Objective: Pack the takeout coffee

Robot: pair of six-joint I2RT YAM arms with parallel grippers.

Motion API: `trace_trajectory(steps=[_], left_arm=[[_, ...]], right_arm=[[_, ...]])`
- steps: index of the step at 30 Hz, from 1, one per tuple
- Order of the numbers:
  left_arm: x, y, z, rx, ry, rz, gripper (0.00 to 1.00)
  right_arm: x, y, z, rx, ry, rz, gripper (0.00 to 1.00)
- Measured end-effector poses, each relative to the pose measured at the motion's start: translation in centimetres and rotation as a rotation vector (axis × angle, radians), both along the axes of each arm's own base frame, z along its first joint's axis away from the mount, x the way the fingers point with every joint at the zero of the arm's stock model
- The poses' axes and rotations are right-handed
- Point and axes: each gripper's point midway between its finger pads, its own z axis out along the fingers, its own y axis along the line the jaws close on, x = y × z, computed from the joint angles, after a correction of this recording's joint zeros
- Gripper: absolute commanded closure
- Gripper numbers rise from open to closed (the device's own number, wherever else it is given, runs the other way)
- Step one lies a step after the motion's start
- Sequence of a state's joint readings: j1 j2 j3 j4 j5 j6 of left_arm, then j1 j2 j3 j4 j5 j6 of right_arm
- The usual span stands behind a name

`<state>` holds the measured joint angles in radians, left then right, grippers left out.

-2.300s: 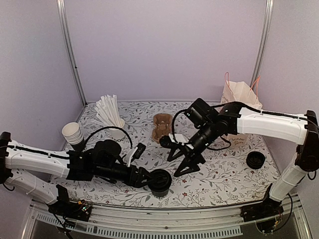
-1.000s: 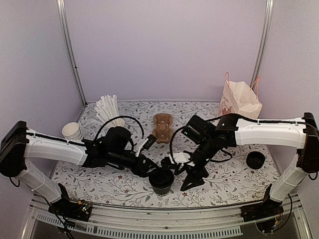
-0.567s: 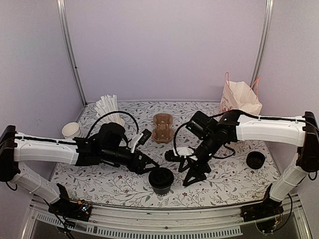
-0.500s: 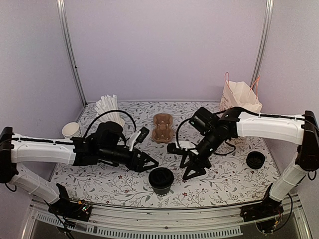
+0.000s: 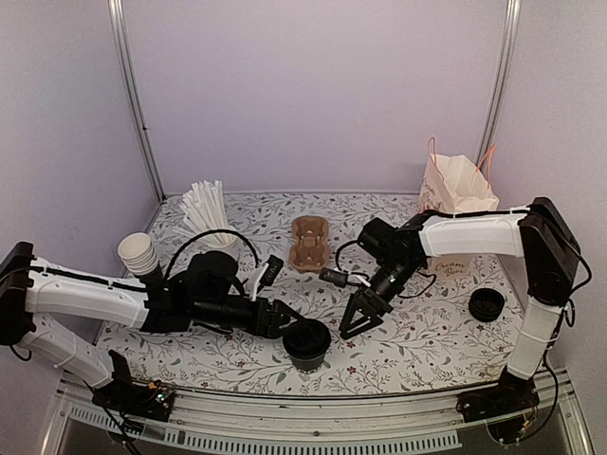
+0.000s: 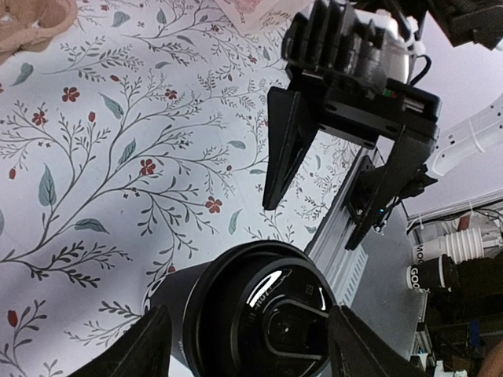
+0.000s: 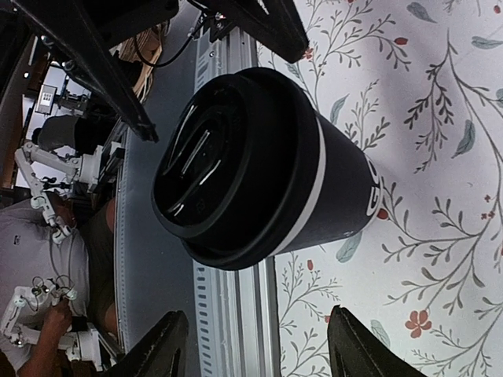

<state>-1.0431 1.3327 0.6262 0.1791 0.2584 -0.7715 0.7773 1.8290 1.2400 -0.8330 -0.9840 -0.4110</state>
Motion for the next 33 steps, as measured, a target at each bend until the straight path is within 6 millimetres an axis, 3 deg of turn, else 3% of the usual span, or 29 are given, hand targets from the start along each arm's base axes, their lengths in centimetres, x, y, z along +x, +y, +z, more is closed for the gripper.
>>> trace_trajectory(steps=[9, 17, 24, 29, 33], left_arm=[[-0.6, 0.4, -2.7, 0.013, 0.056, 0.009, 0.36], [-0.8, -0.4, -2.9, -0.032, 0.079, -0.006, 0.38], [-0.9, -0.6, -3.1, -0.054, 0.087, -0.008, 0.39], [-0.9, -0.8, -3.2, -0.075, 0.083, -0.009, 0.39], [-0.8, -0.9, -3.2, -0.089, 0.081, -0.006, 0.39]], right_arm=[[-1.9, 1.7, -0.7, -0.005, 0.11, 0.06, 0.4], [-1.8, 2.2, -1.3, -0.019, 0.168, 0.057, 0.41], [-1.5, 2.2, -1.4, -0.025, 0.213, 0.037, 0.49], [-1.5, 1.9, -1.9, -0.065, 0.285, 0.006, 0.64], [-1.8, 1.8, -2.1, -0.107, 0.374, -0.025, 0.66]])
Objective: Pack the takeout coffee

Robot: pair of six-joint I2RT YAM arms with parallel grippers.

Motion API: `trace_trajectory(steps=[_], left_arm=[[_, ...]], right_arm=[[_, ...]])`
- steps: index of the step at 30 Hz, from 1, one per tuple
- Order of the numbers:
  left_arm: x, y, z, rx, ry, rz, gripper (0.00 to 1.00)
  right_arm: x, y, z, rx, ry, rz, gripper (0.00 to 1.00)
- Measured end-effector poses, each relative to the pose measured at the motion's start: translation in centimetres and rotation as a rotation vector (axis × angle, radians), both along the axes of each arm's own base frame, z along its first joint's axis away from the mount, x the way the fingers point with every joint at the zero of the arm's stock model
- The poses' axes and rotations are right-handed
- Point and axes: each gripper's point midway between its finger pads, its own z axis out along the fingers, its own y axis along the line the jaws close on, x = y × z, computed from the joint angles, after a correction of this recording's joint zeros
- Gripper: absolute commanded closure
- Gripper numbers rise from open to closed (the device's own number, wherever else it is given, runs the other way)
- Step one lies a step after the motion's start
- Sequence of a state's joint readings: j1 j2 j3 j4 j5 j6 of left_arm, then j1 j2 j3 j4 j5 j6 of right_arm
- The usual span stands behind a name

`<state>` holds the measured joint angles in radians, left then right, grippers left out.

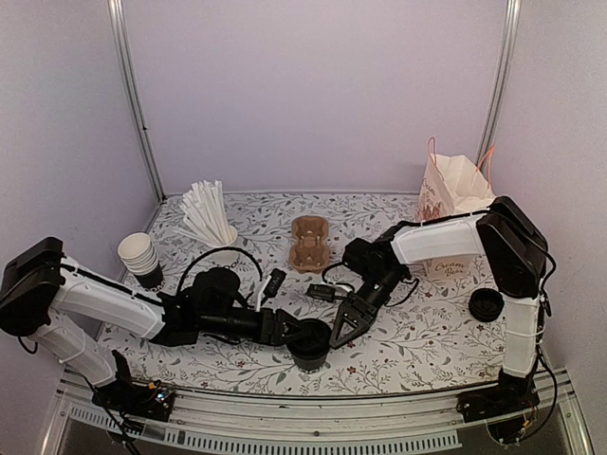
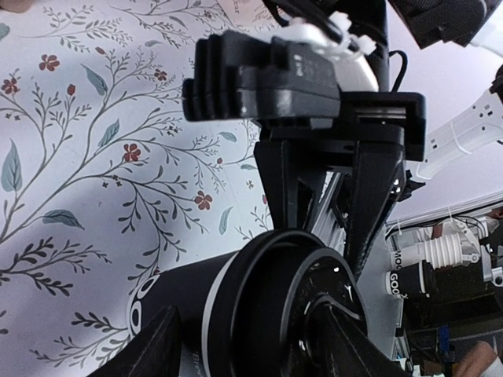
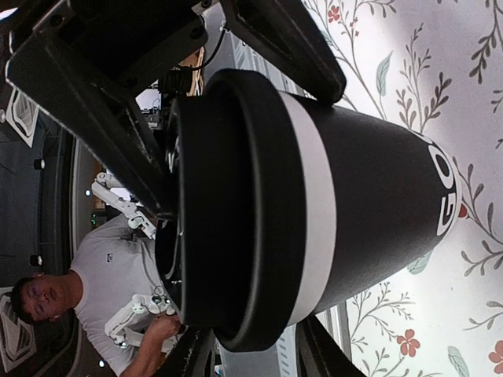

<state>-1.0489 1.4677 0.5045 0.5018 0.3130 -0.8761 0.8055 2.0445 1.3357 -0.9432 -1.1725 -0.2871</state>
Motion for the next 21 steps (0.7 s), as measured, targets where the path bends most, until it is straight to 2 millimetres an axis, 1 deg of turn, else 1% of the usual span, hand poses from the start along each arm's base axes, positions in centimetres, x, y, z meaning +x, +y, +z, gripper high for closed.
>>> trace_trajectory(steps=[6, 11, 17, 21], left_arm=[[0.4, -0.3, -0.2, -0.011, -0.002, 0.012, 0.4], [0.5, -0.3, -0.1, -0.016, -0.008, 0.014, 0.4], [0.4, -0.1, 0.4, 0.011, -0.063, -0.019, 0.37], [0.1, -0.6, 1.2, 0.034, -0.111, -0.076, 0.31]], right_arm=[[-0.3, 0.0, -0.7, -0.049, 0.098, -0.025, 0.65], [-0.3, 0.2, -0.3, -0.031, 0.122, -0.014, 0.56], [0.4, 0.2, 0.2, 0.032, -0.044, 0.047, 0.45], [0.8, -0.2, 1.7, 0.074, -0.158, 0.068, 0.43]])
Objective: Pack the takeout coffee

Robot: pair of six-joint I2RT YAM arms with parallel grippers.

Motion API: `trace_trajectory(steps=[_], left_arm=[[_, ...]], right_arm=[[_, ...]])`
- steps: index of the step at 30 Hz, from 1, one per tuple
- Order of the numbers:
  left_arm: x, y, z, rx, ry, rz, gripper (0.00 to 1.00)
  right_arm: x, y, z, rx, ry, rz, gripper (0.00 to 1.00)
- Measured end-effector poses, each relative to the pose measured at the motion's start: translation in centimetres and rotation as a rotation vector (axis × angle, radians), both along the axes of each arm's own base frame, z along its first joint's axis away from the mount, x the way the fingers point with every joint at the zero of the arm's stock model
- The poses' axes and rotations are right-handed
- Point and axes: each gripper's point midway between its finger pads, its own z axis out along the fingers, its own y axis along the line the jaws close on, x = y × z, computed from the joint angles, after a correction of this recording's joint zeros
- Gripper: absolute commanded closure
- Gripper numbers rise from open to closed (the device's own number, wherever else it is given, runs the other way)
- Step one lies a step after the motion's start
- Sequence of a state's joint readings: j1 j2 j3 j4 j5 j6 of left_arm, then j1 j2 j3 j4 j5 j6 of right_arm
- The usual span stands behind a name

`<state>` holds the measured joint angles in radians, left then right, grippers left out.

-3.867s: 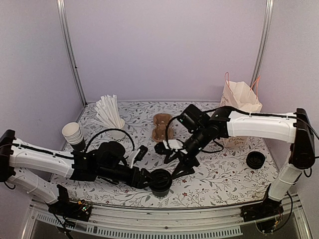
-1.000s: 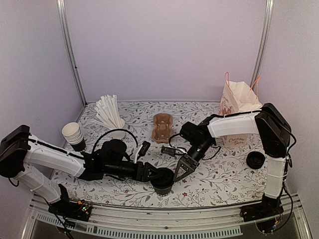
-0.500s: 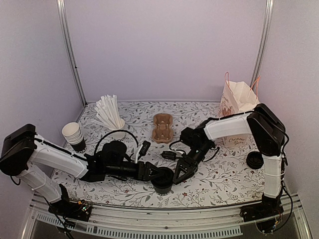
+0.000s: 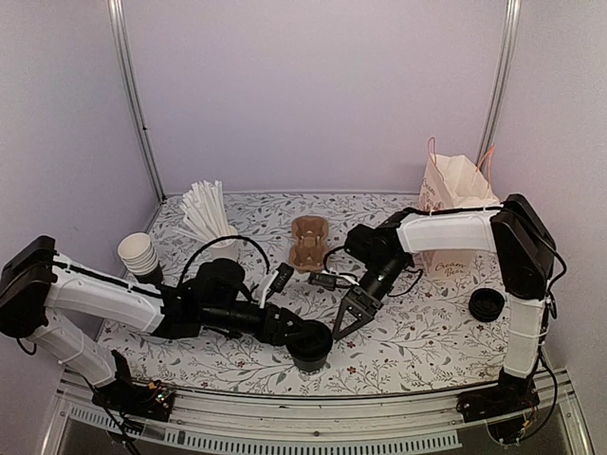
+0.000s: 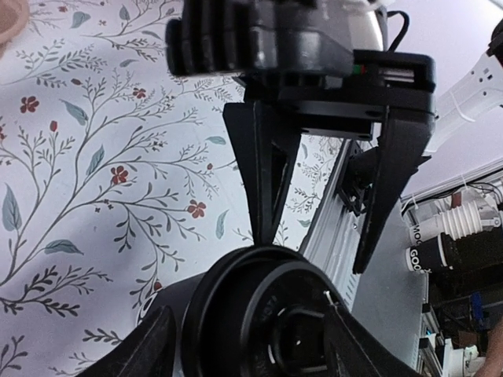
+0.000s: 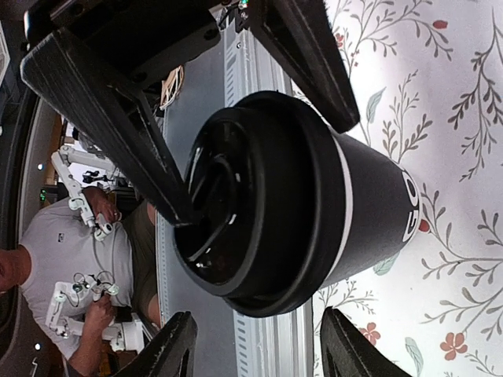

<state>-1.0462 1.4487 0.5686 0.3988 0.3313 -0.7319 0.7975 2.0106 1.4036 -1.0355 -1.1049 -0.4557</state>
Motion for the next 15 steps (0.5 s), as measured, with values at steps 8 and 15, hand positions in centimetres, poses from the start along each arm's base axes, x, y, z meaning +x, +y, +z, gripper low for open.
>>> trace_trajectory(steps=[8, 15], left_arm=[[1.2, -1.8, 3.5, -0.005, -0.097, -0.034, 0.29], [1.3, 0.0, 2.9, 0.09, -0.076, 0.024, 0.28]], right_arm=[[0.6, -0.5, 0.6, 0.012, -0.091, 0.011, 0.43], [2.4, -0.3, 0.6, 0.0, -0.164, -0.008, 0.45]])
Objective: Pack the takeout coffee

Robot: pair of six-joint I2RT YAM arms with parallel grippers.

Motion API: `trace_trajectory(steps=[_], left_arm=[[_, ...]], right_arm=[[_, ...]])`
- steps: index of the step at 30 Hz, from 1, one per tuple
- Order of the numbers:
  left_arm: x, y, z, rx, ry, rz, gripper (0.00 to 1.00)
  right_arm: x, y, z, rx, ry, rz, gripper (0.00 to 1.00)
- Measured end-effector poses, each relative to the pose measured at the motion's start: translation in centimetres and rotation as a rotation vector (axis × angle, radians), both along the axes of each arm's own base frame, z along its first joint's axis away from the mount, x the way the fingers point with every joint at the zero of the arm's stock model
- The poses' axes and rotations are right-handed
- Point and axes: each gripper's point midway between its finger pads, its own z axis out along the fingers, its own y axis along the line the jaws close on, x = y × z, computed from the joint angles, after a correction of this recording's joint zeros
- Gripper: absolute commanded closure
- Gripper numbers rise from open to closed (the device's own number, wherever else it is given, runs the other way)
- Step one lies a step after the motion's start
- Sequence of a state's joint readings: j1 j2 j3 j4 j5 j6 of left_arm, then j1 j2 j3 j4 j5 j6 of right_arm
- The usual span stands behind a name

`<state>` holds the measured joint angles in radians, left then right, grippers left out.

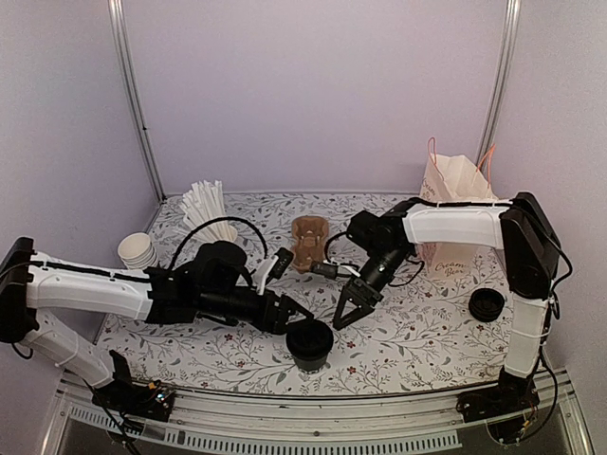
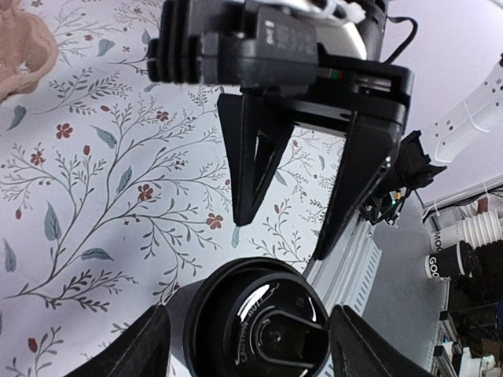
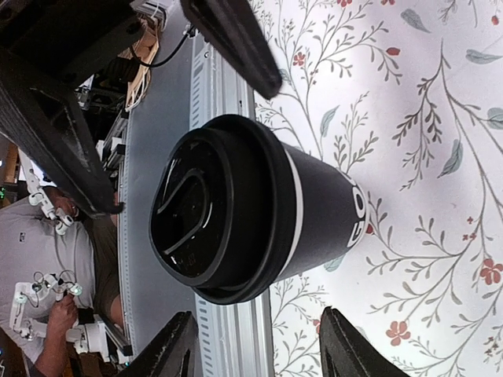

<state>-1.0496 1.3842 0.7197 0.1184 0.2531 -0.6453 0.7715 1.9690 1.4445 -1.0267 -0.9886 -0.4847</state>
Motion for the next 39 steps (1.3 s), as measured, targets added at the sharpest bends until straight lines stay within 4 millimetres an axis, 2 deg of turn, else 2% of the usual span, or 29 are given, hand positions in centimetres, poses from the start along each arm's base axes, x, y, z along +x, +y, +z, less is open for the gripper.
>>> trace_trajectory(steps=[5, 9, 15, 21, 27, 33, 39], left_arm=[[-1.8, 1.1, 1.4, -0.02, 0.013, 0.031, 0.28], [-3.3, 1.0, 0.0, -0.009, 0.075, 0.033, 0.28], [-2.7, -0.9, -0.2, -0.037, 0.102, 0.063, 0.29], [-1.9, -1.8, -0.2, -0.028, 0.074, 0.071, 0.29], [-1.1, -2.5, -0.3, 0.002, 0.016, 0.05, 0.29], [-0.4, -3.0, -0.3, 0.023, -0.028, 0.035, 0.29], [-0.5, -2.9, -0.1, 0.028, -0.043, 0.027, 0.29]], right_arm=[[1.4, 0.8, 0.8, 0.025, -0.07, -0.003, 0.45], [2.3, 1.7, 1.5, 0.059, -0.108, -0.004, 0.44], [3.0, 2.4, 0.7, 0.063, -0.107, -0.003, 0.45], [2.1, 2.1, 0.0, 0.054, -0.08, 0.01, 0.45], [0.5, 0.8, -0.8, 0.029, -0.044, 0.014, 0.45], [-0.6, -0.4, -0.1, 0.028, -0.051, 0.014, 0.45], [-1.0, -0.6, 0.3, 0.036, -0.063, 0.016, 0.45]])
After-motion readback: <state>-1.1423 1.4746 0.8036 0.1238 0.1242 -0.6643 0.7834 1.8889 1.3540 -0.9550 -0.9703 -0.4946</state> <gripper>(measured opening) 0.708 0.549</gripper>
